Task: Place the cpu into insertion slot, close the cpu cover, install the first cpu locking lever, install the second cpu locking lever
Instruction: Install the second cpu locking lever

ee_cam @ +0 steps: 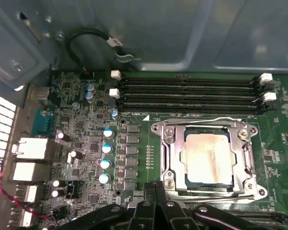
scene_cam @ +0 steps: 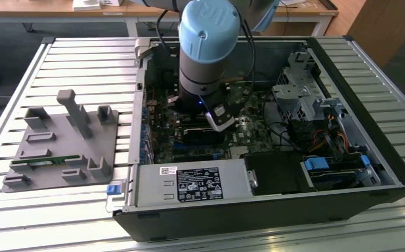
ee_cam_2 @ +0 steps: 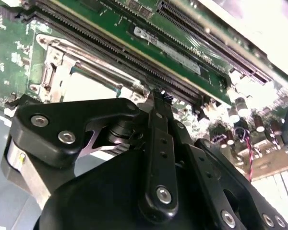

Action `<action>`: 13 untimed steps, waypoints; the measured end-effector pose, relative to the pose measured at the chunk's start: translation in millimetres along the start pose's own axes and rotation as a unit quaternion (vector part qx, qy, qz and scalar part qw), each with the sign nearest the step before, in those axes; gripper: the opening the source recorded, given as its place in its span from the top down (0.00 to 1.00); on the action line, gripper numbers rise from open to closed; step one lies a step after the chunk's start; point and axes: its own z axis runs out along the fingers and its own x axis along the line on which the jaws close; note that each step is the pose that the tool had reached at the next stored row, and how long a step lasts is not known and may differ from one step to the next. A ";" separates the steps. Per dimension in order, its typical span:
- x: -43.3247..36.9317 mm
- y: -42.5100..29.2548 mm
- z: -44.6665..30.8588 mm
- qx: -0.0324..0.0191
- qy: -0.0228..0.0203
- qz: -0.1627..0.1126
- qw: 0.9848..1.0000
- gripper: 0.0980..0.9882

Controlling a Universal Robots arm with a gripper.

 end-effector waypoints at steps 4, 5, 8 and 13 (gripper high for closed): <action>0.2 2.7 -7.9 0.000 0.000 0.000 1.000 0.99; 0.3 3.3 -9.8 0.000 0.000 0.000 1.000 0.99; 0.2 5.2 -15.2 0.000 0.000 0.000 1.000 0.99; 0.3 7.4 -21.5 0.000 0.000 0.000 1.000 0.99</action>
